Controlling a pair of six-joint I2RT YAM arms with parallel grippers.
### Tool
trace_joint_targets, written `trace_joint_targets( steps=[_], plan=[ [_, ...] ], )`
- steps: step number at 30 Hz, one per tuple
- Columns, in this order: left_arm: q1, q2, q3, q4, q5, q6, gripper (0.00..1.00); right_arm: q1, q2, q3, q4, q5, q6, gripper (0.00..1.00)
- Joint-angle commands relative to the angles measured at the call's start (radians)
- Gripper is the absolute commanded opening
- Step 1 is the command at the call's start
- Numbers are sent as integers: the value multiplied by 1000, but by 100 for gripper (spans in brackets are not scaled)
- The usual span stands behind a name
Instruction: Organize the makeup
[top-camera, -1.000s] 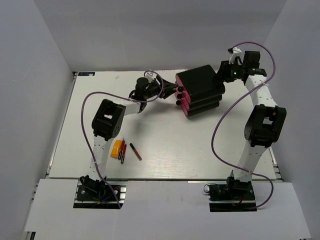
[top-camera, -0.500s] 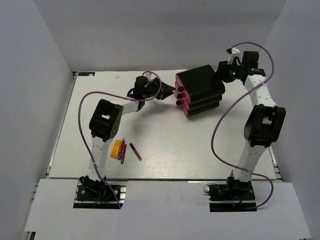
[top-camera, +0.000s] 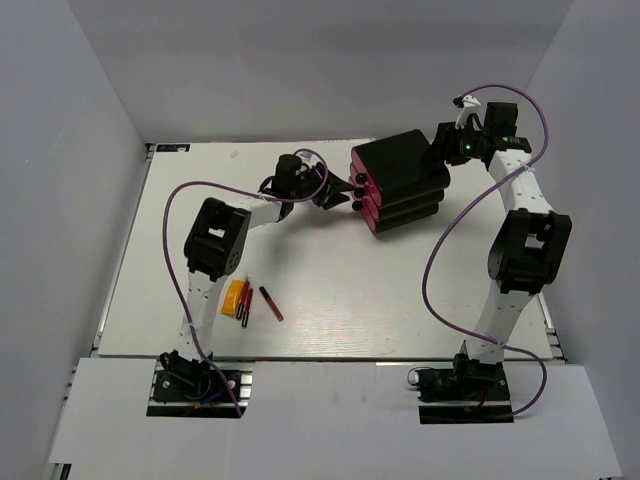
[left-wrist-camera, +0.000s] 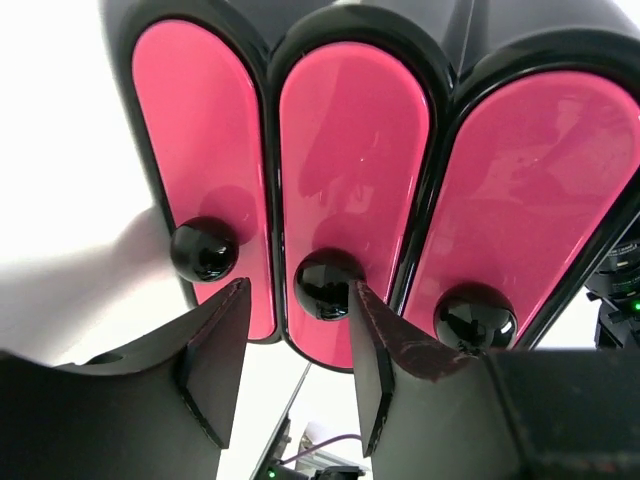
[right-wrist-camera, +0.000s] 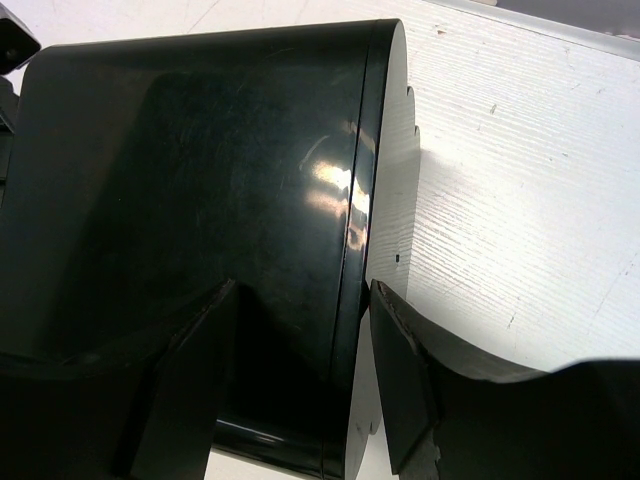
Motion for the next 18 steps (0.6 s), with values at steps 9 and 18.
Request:
trace_joint_targets(
  steps=[9, 18],
  plan=[
    [-12, 12, 58, 2, 33, 14, 56, 23, 48, -10, -115, 4, -27, 60],
    [-21, 26, 55, 43, 47, -15, 58, 25, 51, -11, -112, 3, -24, 60]
  ],
)
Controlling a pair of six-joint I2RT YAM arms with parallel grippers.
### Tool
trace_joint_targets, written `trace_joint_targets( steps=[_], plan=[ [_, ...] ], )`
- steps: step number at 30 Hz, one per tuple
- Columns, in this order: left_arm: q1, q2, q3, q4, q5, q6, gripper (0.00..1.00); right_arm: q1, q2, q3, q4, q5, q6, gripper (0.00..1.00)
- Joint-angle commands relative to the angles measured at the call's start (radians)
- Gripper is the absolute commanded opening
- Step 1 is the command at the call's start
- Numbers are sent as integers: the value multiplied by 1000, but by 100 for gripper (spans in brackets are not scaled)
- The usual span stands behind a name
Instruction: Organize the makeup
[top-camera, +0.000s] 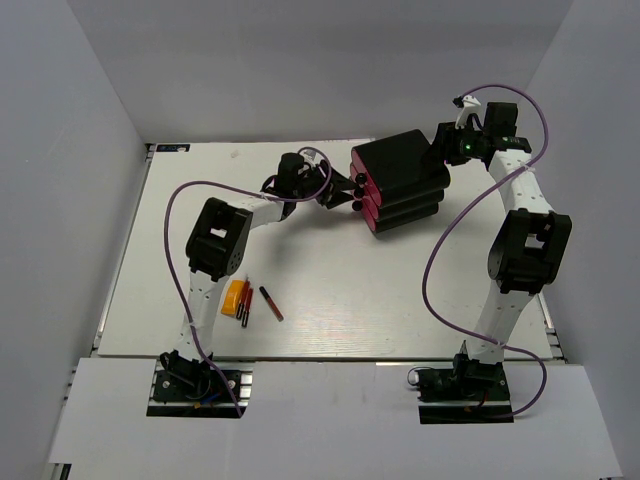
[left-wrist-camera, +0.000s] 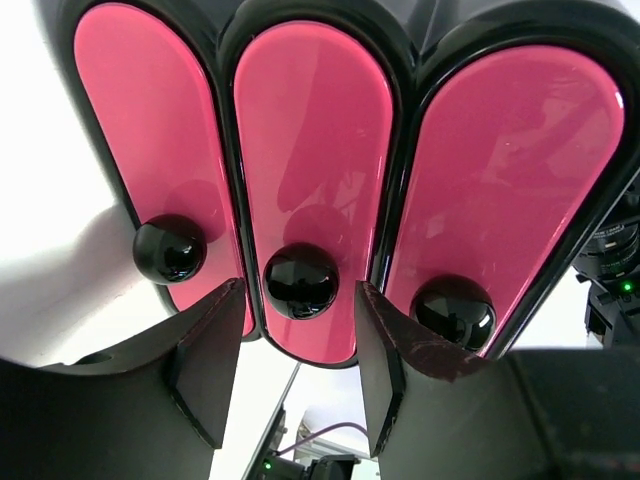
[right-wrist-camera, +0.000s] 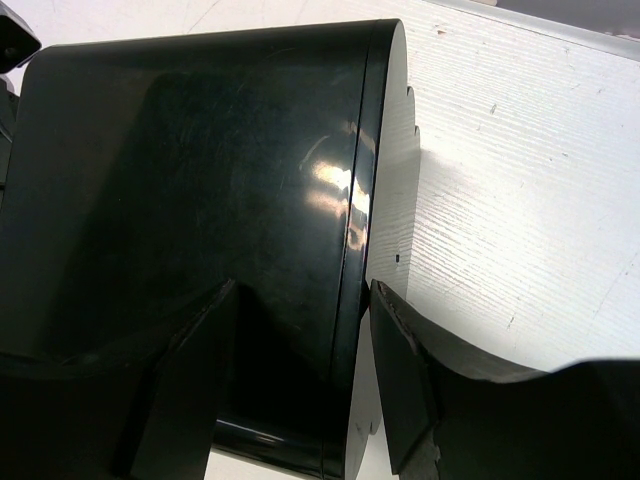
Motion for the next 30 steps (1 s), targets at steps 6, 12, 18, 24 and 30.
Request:
trace_joint_targets(
  steps=[6, 12, 18, 24, 30],
  plan=[
    [-19, 37, 29, 43, 4, -25, 57, 25, 49, -13, -113, 4, -24, 60],
    [-30, 52, 41, 55, 1, -37, 56, 25, 47, -14, -113, 4, -24, 60],
    [-30, 60, 37, 86, -4, -63, 48, 26, 47, -16, -113, 4, -24, 60],
    [-39, 43, 8, 103, -9, -73, 22, 23, 47, -17, -110, 9, -24, 59],
    [-29, -21, -78, 144, -6, -76, 20, 19, 54, -19, -113, 35, -22, 57]
  ],
)
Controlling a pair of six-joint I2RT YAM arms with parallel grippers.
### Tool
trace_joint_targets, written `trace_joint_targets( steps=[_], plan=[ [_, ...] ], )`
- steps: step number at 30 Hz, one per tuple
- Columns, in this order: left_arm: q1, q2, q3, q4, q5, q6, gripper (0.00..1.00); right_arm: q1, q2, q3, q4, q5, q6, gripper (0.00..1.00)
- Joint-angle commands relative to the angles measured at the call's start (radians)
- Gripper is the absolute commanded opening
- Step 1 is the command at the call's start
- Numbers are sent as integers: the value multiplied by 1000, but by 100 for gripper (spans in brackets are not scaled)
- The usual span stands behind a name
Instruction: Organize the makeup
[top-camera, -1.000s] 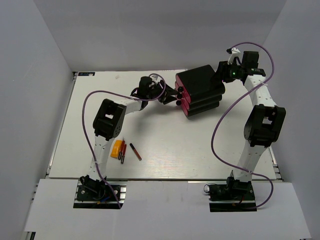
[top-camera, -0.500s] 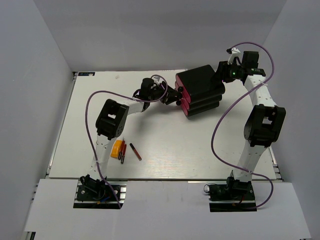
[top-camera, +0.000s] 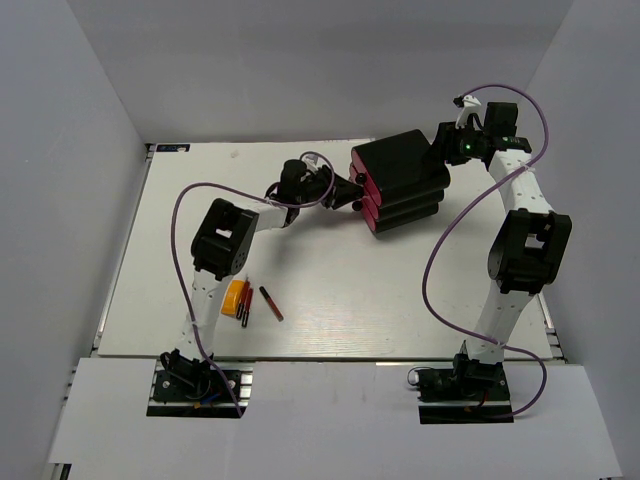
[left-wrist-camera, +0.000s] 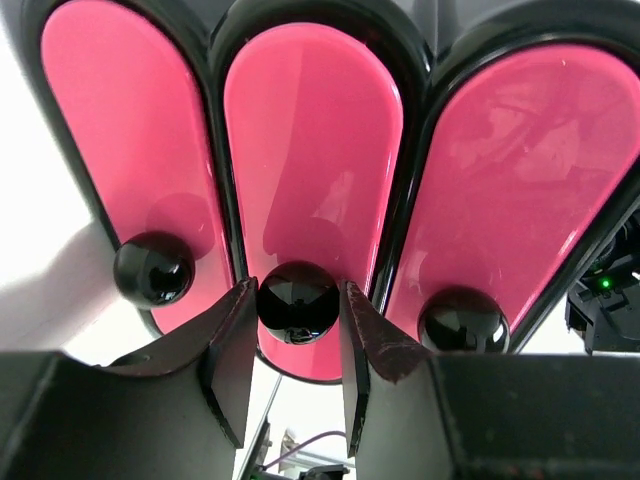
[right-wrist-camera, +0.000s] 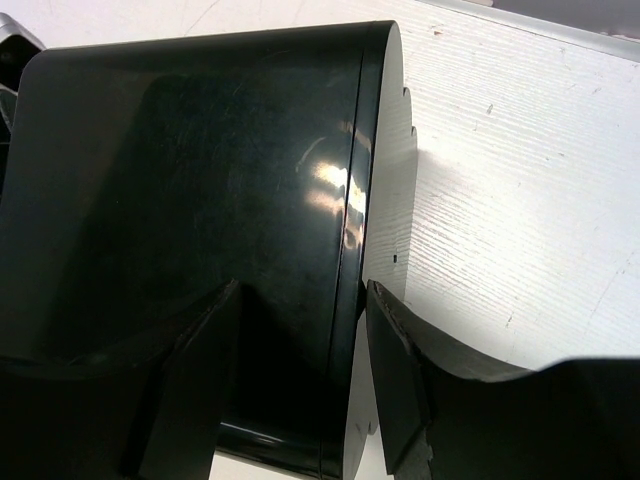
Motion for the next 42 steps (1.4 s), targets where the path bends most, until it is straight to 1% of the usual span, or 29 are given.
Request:
trace_joint_targets(
  steps=[1, 11, 18, 20, 21, 22, 23, 24, 25, 27, 28, 30, 34, 39, 42],
  plan=[
    [0, -79, -84, -8, 2, 12, 20, 17, 55, -20, -117, 30, -25, 57],
    [30, -183, -215, 11, 13, 37, 20, 14, 60, -17, -124, 37, -21, 56],
    [64, -263, -302, -24, -7, 73, 19, 16, 58, -16, -134, 41, -25, 57],
    [73, -271, -305, -41, -7, 83, 21, 16, 60, -16, -135, 35, -27, 57],
    [73, -266, -296, -47, -4, 86, 24, 13, 58, -19, -137, 34, -29, 59],
    [73, -263, -290, -58, 1, 89, 30, 17, 57, -19, -140, 31, -30, 60],
    [73, -263, -287, -60, -1, 87, 32, 14, 58, -16, -137, 24, -29, 62],
    [73, -267, -287, -63, -8, 89, 37, 16, 55, -17, -137, 24, -30, 67],
    [73, -269, -286, -70, -11, 89, 51, 16, 54, -14, -138, 12, -32, 70],
    [73, -286, -287, -90, -28, 96, 62, 16, 46, -11, -140, 3, -38, 75],
    [73, -292, -286, -104, -31, 101, 67, 16, 40, -10, -140, -5, -42, 76],
    [82, -313, -284, -126, -36, 118, 72, 14, 25, -5, -140, -11, -47, 80],
    [102, -366, -284, -175, -50, 145, 75, 9, -2, 10, -148, -28, -68, 86],
    [131, -456, -296, -251, -86, 208, 79, -4, -51, 10, -151, -14, -84, 88],
    [153, -524, -302, -311, -114, 256, 81, -26, -81, 1, -148, 24, -85, 89]
  ],
)
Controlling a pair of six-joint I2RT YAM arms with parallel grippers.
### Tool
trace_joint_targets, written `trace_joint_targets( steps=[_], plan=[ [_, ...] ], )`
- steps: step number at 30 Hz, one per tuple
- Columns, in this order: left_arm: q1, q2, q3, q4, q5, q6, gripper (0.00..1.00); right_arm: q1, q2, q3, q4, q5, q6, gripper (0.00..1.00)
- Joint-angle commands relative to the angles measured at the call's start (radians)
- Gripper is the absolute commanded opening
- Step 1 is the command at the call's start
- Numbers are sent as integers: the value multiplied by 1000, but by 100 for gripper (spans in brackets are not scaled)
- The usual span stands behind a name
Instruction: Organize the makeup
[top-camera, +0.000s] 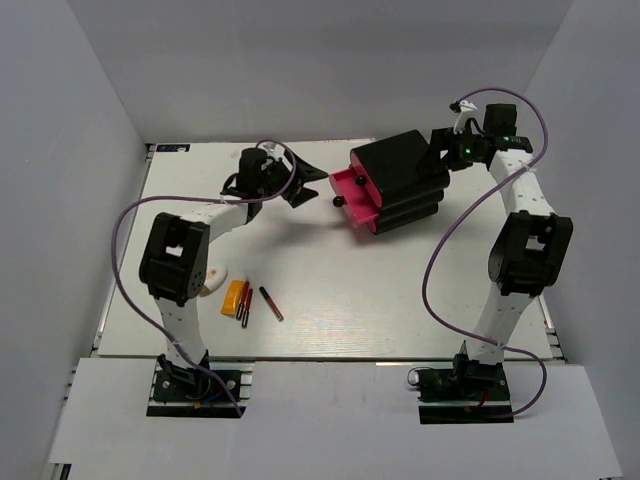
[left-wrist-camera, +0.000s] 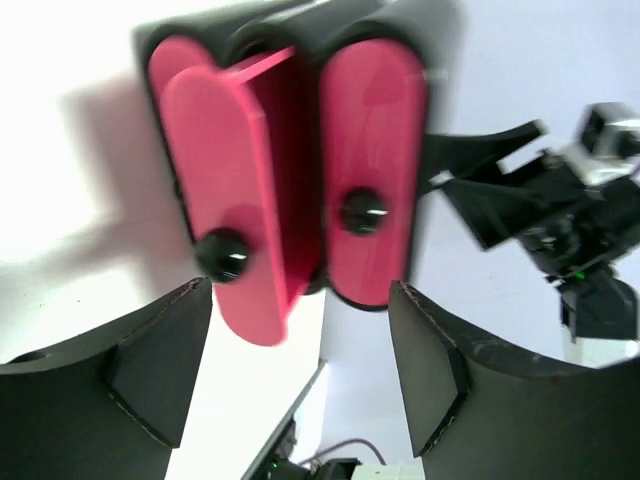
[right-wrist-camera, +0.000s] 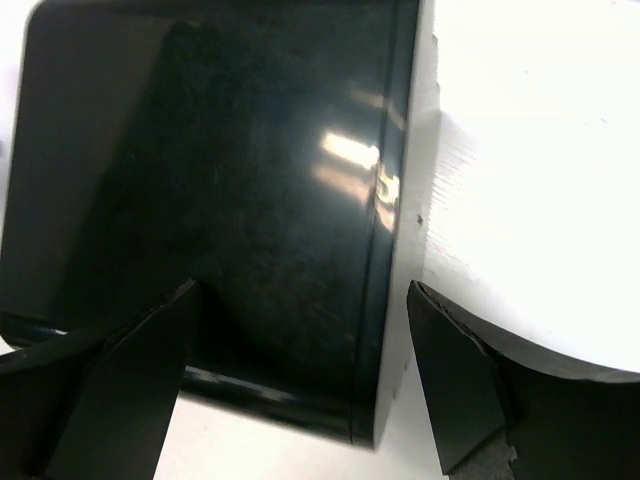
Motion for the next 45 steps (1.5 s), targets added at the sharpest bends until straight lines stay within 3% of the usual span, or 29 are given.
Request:
trace_joint_targets(
  steps=[1, 7, 10, 12, 14, 16, 17, 20, 22, 25, 26, 28, 29, 31, 33, 38, 42, 45],
  plan=[
    [23, -146, -11, -88, -48, 84, 81, -33, -71, -1, -49, 64, -33, 89],
    [82, -307, -86, -246, -103, 214, 86, -99, -184, -91, 17, 214, -67, 89],
    [125, -384, -74, -424, -54, 326, 87, -128, -290, -110, 78, 244, -45, 86],
    [125, -500, -107, -551, -106, 415, 87, -127, -365, -197, 130, 202, -62, 82],
    [137, -622, -188, -630, -143, 517, 87, -125, -514, -385, 201, 95, -116, 74],
    [164, -676, -178, -683, -193, 642, 92, -122, -656, -548, 250, 12, -168, 59],
    [155, -697, -157, -735, -271, 679, 92, -119, -697, -582, 270, -100, -185, 44],
    [161, -717, -134, -744, -307, 703, 89, -72, -777, -647, 246, -274, -199, 28],
    [161, -757, -204, -734, -353, 646, 86, -18, -768, -619, 162, -304, -241, 34],
    [161, -831, -310, -722, -387, 577, 64, 135, -760, -598, 60, -249, -304, 46],
    [161, -854, -331, -731, -399, 562, 49, 221, -760, -607, 50, -225, -320, 47],
    [161, -921, -373, -756, -445, 526, 40, 279, -743, -615, 40, -155, -328, 53],
    [161, -944, -382, -791, -463, 519, 40, 398, -728, -615, 42, -105, -320, 54],
    [161, -1004, -387, -841, -540, 499, 41, 460, -657, -599, 30, -73, -292, 54],
    [161, -1036, -385, -921, -606, 483, 53, 589, -570, -572, 37, -11, -219, 54],
    [161, -1143, -382, -1027, -681, 451, 53, 805, -392, -509, 88, 139, -99, 46],
    [161, -1228, -381, -1086, -710, 426, 50, 902, -168, -319, 47, 220, 48, 36],
    [161, -1300, -379, -1129, -729, 411, 48, 952, -97, -279, 56, 257, 100, 40]
  ],
)
